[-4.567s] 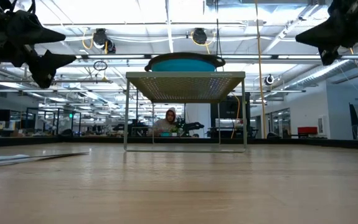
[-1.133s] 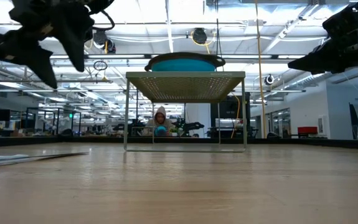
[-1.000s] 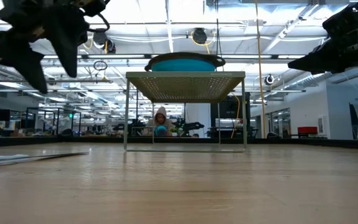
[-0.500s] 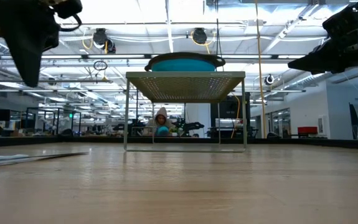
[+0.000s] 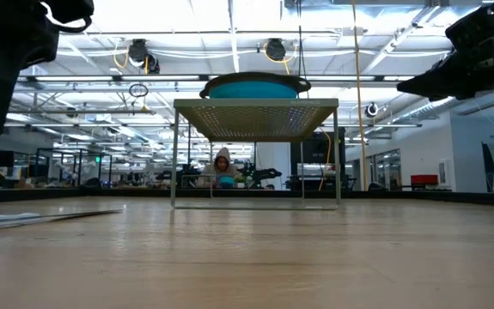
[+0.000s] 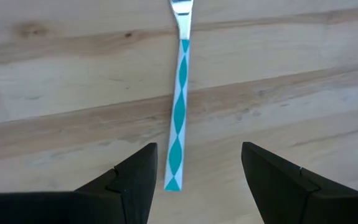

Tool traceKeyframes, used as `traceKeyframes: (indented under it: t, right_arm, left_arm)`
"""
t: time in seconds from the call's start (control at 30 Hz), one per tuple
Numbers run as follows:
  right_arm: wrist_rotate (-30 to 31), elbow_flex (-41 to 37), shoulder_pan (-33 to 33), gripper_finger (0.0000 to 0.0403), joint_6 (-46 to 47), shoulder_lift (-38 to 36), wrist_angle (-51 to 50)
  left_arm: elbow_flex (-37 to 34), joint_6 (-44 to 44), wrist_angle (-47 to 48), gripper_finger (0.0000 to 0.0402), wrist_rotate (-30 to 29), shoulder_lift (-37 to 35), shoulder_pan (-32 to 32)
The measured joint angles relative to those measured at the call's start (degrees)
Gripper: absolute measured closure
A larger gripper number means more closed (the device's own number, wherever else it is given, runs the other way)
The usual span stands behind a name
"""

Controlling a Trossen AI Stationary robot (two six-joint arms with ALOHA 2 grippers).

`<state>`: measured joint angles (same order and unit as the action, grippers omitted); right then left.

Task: Pick & Place Fruit
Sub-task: Put the table knife on the shelf

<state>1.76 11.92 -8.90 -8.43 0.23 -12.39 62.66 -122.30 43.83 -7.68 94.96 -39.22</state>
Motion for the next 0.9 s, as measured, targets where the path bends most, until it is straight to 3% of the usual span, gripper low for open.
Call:
traceKeyframes:
  t: [0.2, 0.67, 0.9]
  right_arm:
    - [-0.02, 0.0, -0.01, 0.0403, 0.0, 0.02, 0.57]
    - [-0.11, 0.0, 0.01, 0.0403, 0.01, 0.02, 0.53]
    - [-0.33, 0.0, -0.01, 0.0403, 0.0, 0.02, 0.33]
  left_arm:
    - [5.74, -0.01, 7.72, 0.0169, 2.76, 4.24, -0.07]
    - [6.5, 0.47, 6.95, 0.0169, 2.66, 6.09, 0.15]
    - [6.5, 5.88, 5.15, 0.0169, 2.61, 6.09, 0.2]
